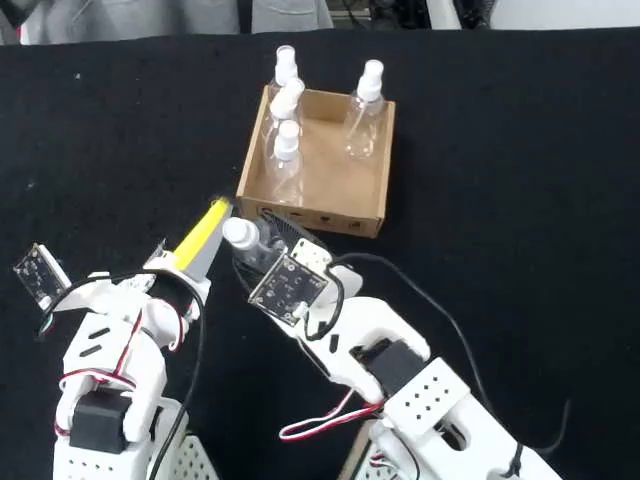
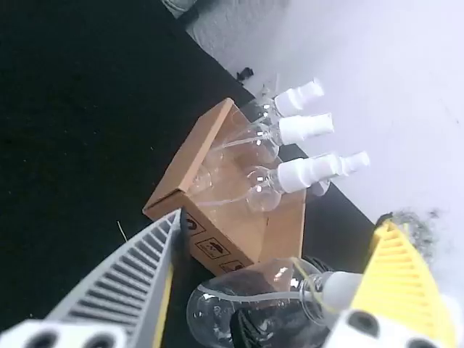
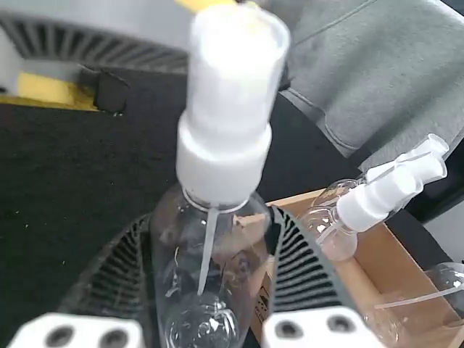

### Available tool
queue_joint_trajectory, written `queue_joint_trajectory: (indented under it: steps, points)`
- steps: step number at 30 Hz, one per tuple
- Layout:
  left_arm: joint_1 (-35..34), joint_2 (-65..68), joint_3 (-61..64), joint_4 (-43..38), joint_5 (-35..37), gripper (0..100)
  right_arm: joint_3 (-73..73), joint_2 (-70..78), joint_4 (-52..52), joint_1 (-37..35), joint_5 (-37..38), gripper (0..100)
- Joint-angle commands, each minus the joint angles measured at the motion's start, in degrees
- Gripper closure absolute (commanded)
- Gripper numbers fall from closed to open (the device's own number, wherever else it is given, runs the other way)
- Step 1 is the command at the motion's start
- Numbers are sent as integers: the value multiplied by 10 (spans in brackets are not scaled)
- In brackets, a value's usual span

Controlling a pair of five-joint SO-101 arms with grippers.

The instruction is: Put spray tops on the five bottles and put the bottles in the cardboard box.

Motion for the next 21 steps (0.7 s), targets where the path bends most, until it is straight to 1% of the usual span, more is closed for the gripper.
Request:
queue_joint_trajectory:
  steps: [1, 5, 15, 17, 19, 21]
  points:
    - [-27, 0, -6, -4, -4, 623, -38, 1, -18, -10, -2, 977]
    - [-51, 0, -4, -5, -4, 623, -38, 1, -18, -10, -2, 977]
    - [-48, 0, 14, -5, -9, 623, -38, 0, -18, -10, -3, 977]
    - [-47, 0, 14, -2, -24, 623, -38, 0, -18, -10, -4, 977]
    - [-33, 0, 17, -1, -40, 623, -38, 0, -18, -10, -4, 977]
    - [0, 0, 29, -3, -51, 623, -38, 0, -18, -10, -4, 977]
